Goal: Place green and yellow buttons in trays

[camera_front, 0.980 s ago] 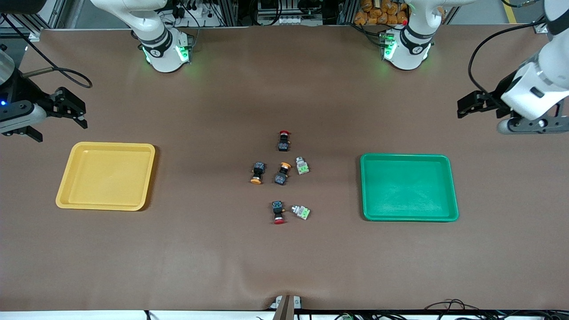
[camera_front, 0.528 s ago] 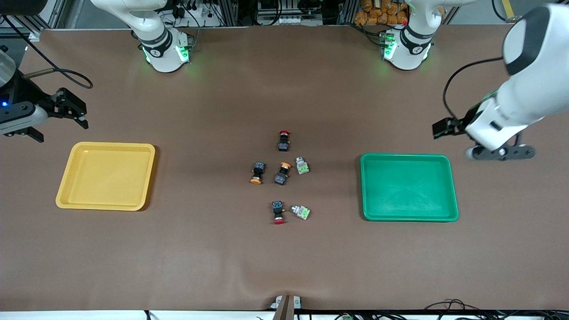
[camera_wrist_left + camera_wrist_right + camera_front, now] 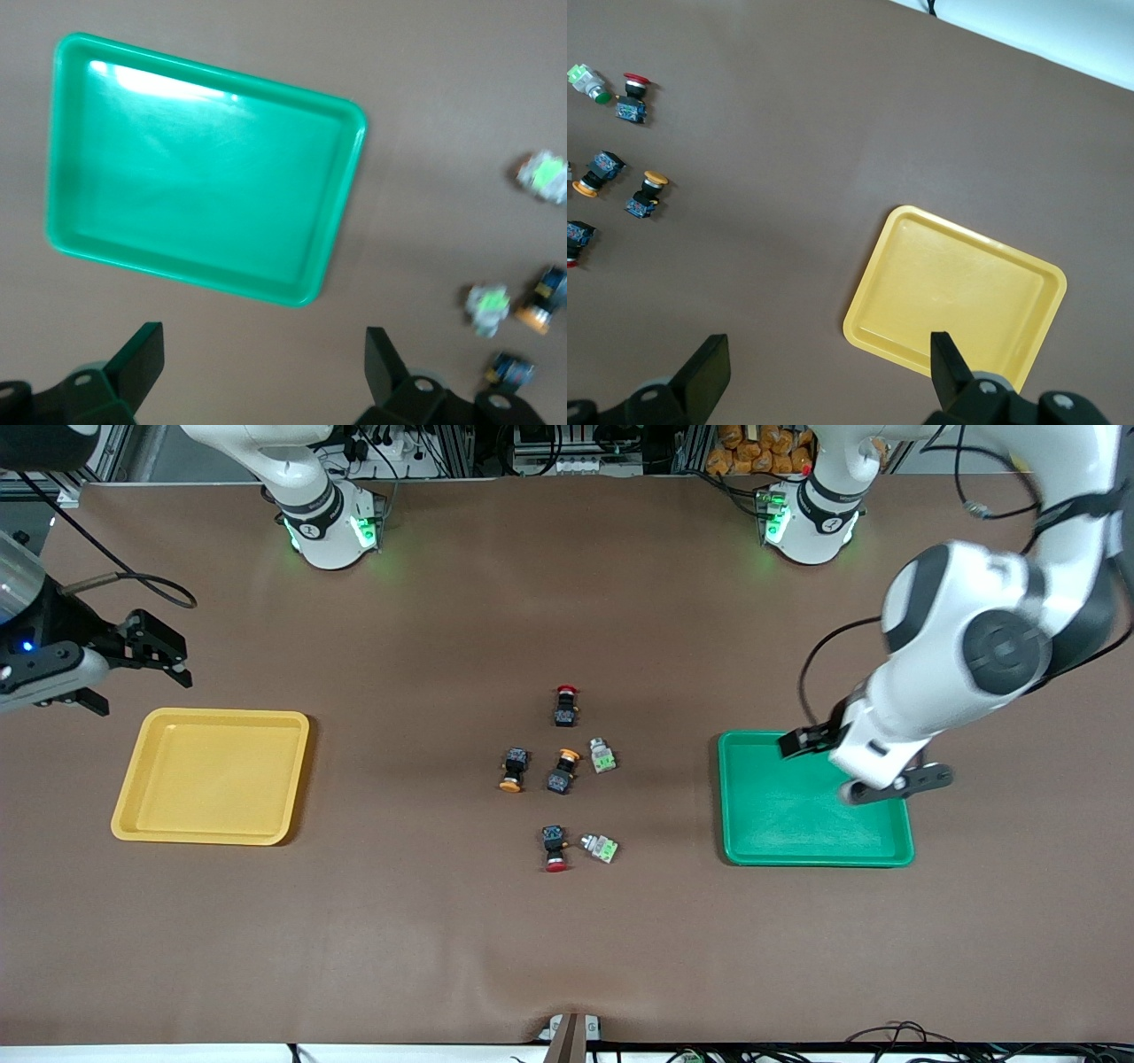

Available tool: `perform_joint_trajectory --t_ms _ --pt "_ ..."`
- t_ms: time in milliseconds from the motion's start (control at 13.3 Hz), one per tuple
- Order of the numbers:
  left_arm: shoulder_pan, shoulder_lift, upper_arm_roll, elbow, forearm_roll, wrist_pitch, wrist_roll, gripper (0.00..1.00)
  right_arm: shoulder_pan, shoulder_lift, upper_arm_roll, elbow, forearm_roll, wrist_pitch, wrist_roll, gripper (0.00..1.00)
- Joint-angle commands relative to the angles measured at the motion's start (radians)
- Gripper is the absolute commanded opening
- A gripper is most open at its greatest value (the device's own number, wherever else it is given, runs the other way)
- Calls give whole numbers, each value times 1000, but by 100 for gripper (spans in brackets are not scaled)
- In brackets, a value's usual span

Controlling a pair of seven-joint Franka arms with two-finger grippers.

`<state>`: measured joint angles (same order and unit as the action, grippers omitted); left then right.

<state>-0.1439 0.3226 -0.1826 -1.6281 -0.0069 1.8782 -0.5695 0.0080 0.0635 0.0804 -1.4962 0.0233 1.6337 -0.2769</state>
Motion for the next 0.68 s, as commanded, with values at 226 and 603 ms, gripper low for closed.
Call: perform_joint_trajectory --t_ms 226,603 --pt "-132 183 9 92 22 107 -370 100 -14 21 1 -30 17 -32 44 100" --pt "-215 331 12 197 54 194 -708 100 -22 100 1 -29 18 -26 50 100"
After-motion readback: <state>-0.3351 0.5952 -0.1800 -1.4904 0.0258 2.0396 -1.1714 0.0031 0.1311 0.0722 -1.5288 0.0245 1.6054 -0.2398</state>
